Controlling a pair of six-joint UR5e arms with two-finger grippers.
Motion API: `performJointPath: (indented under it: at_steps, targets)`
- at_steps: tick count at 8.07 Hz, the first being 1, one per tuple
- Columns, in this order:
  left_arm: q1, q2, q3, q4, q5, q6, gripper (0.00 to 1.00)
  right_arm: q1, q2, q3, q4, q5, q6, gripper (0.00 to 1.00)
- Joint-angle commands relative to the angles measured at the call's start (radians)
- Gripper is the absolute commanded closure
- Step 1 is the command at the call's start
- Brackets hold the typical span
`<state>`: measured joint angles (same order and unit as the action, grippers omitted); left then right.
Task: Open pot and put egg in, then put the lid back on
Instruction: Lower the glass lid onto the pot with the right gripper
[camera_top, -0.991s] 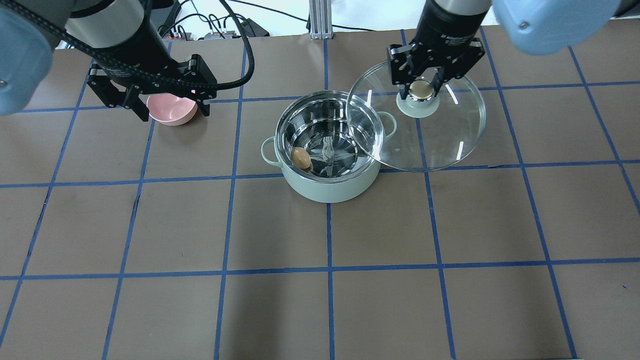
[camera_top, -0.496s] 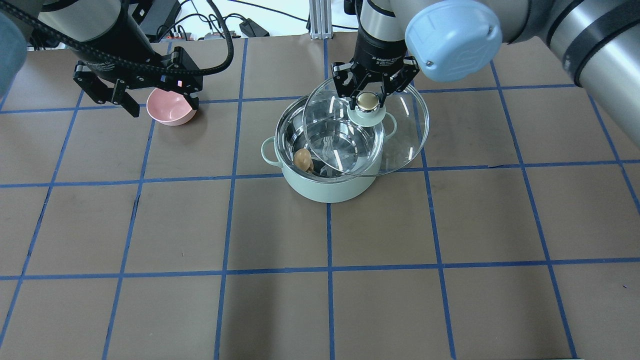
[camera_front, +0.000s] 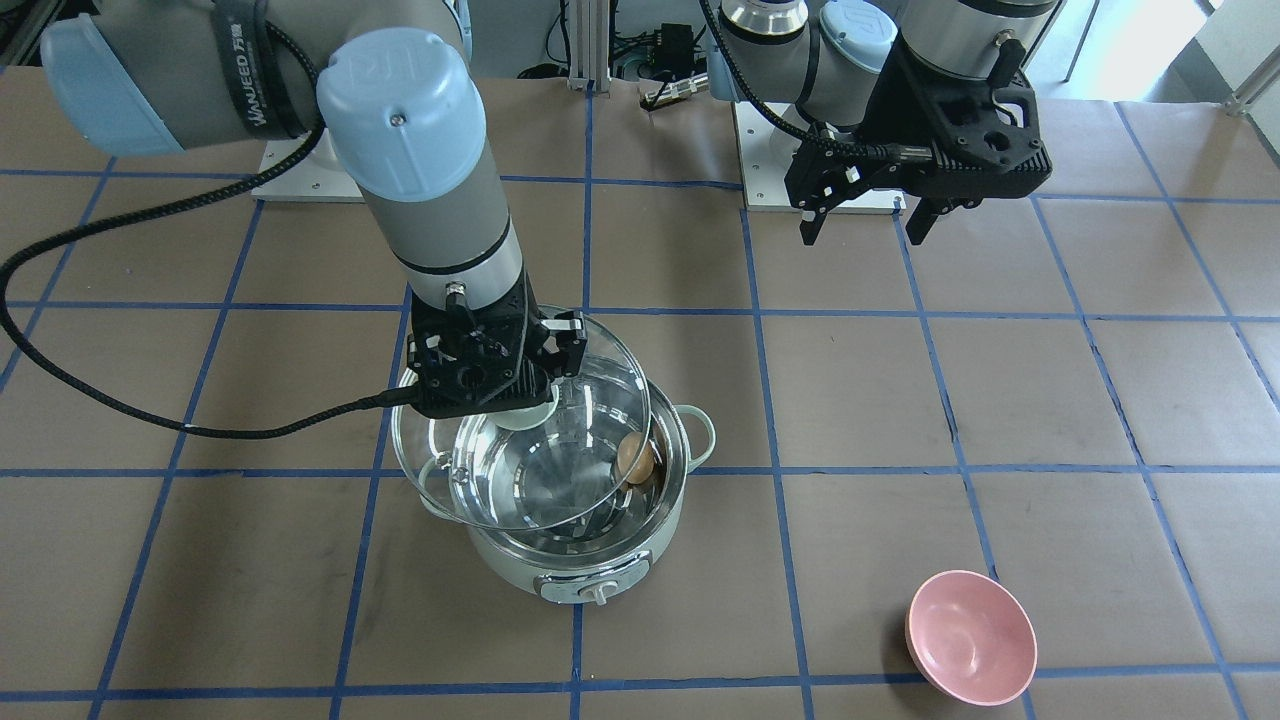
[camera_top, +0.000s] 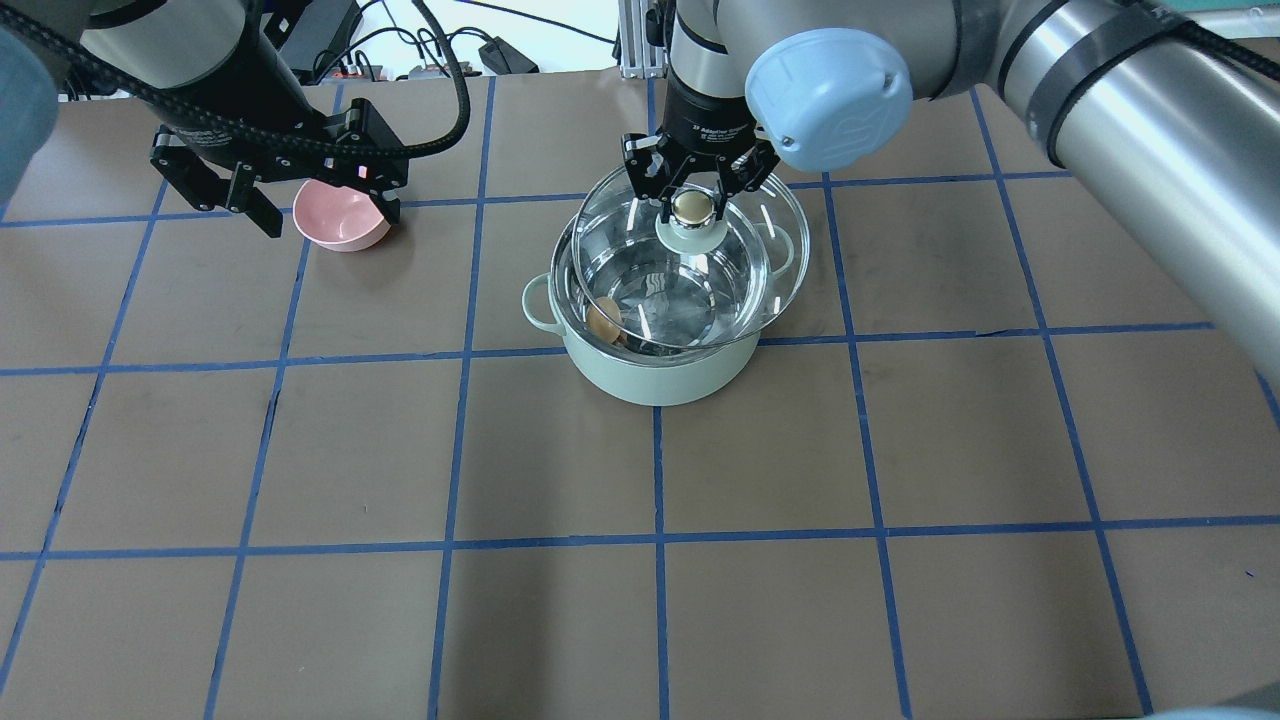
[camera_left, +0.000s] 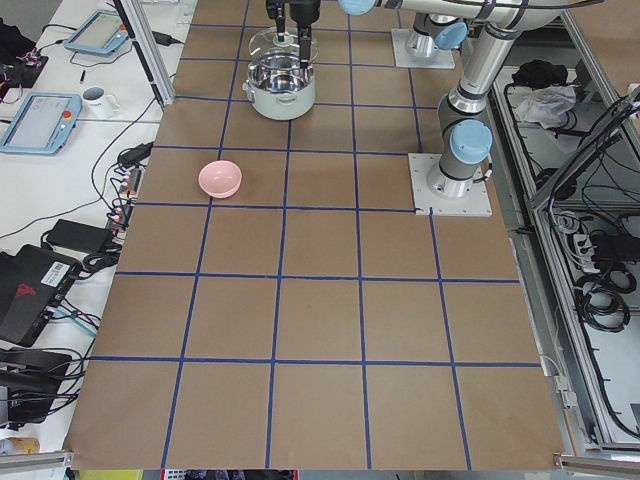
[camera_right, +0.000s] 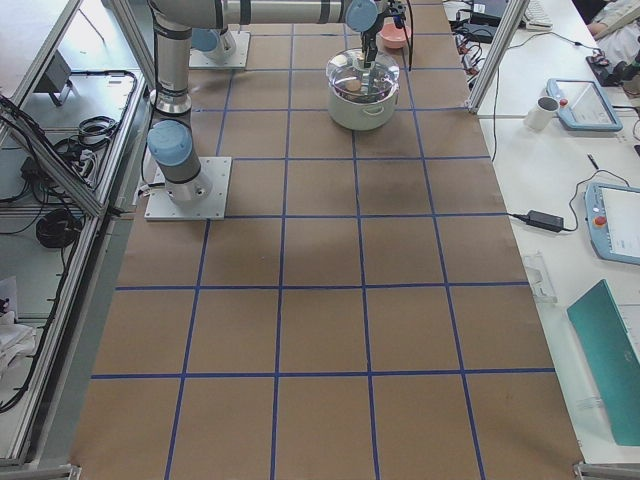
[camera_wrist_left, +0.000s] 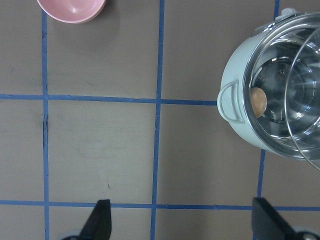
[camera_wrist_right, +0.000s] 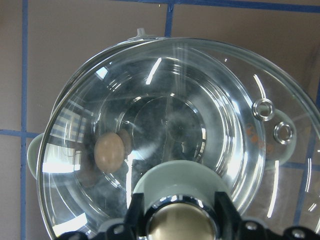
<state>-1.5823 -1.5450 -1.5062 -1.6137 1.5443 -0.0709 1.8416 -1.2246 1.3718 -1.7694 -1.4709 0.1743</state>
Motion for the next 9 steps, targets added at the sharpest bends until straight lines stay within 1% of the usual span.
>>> performJointPath:
  at_steps: [1, 2, 9]
  targets:
    - [-0.001, 0.003, -0.002, 0.0, 0.0, 0.0, 0.0, 0.011, 0.046, -0.011, -0.034, 0.02, 0.016, 1.0]
    - [-0.001, 0.005, -0.005, -0.002, 0.002, 0.0, 0.0, 0.013, 0.065, -0.01, -0.051, 0.038, 0.019, 1.0]
    - [-0.001, 0.013, -0.005, 0.0, 0.002, -0.001, 0.0, 0.033, 0.093, -0.008, -0.048, 0.034, 0.04, 1.0]
